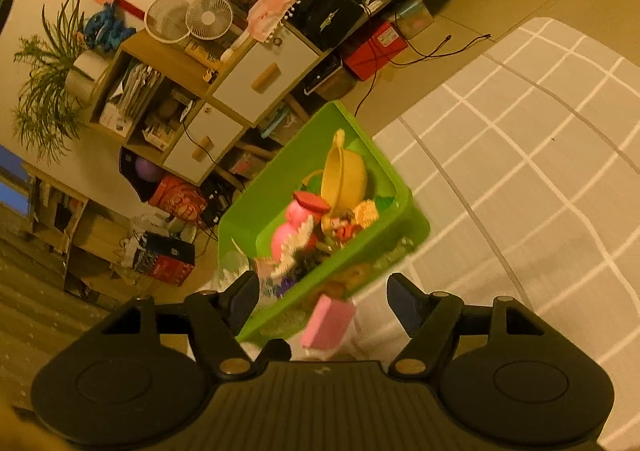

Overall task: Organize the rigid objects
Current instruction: 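Withdraw both open tools toward the brown octopus and pink block, then lower the left tool onto the brown octopus and close it around the octopus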

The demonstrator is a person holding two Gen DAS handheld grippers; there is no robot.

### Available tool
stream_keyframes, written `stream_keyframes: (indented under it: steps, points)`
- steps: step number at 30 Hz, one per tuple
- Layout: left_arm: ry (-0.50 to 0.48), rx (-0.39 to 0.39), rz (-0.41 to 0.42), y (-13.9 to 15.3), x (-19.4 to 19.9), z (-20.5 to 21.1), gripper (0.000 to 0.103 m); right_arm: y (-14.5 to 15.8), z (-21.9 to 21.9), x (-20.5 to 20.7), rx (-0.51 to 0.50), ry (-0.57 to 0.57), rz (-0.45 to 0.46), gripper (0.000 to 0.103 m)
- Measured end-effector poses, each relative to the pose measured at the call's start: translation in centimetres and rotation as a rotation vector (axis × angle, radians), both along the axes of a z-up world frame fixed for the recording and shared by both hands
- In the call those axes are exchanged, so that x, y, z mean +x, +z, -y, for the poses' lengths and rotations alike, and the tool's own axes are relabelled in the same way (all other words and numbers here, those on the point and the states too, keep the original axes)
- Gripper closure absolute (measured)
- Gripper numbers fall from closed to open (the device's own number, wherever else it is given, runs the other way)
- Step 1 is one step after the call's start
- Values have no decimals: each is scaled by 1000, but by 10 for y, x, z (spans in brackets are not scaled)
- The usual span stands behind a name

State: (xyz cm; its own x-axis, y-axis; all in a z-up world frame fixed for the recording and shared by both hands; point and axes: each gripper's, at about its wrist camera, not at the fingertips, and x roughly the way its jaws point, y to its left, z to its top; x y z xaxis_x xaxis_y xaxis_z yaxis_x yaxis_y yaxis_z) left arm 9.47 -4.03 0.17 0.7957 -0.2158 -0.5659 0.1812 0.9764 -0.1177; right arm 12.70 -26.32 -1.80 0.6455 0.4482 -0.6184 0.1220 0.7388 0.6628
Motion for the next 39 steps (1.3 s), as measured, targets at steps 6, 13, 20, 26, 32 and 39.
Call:
stream_keyframes:
  steps: [6,13,20,26,32,39]
  points:
    - [-8,11,-8,2,-15,-10,11,5,-11,-20,-68,40,2,47]
    - [-19,32,-30,1,-28,-23,8,-4,-22,-43,-92,79,-6,46]
    - [-50,89,-62,-6,-35,-29,3,-16,-31,-60,-193,103,15,41]
    - [-77,124,-75,-15,-40,-33,2,-26,-33,-67,-255,108,36,37]
    - [-69,132,-91,-27,-44,-42,2,-29,-42,-71,-347,144,70,33]
    - [-54,120,-124,-38,-43,-51,2,-37,-52,-73,-385,180,89,31]
